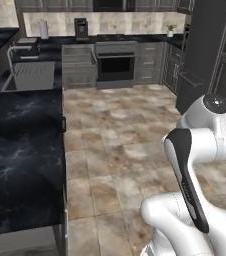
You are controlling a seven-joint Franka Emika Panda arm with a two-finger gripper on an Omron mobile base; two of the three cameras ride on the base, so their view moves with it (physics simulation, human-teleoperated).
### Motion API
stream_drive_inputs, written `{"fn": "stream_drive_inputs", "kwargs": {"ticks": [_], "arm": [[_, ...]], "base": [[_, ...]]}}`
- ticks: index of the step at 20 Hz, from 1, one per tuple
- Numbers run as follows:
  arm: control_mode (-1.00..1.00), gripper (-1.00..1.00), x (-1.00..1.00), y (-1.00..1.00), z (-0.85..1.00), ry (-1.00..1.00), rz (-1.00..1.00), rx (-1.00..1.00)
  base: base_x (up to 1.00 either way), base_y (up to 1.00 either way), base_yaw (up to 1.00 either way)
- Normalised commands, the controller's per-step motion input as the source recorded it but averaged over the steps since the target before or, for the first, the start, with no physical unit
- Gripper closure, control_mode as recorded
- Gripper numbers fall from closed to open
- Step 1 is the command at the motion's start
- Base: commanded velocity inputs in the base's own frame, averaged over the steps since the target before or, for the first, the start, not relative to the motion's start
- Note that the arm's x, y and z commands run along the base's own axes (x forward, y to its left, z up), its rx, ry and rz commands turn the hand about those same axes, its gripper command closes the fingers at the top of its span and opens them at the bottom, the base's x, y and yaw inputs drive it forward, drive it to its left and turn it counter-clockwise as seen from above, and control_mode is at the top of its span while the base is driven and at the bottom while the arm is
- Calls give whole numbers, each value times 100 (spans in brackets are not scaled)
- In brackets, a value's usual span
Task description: Pick up the metallic utensils from the counter and place them in the open drawer. Make sure not to pick up any wooden utensils.
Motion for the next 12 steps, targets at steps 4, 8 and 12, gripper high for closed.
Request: {"fn": "stream_drive_inputs", "kwargs": {"ticks": [4,8,12], "arm": [[100,-100,0,0,0,0,0,0],[100,-100,0,0,0,0,0,0],[100,-100,0,0,0,0,0,0]], "base": [[-100,18,-7],[-100,38,-9],[-91,66,-12]]}}
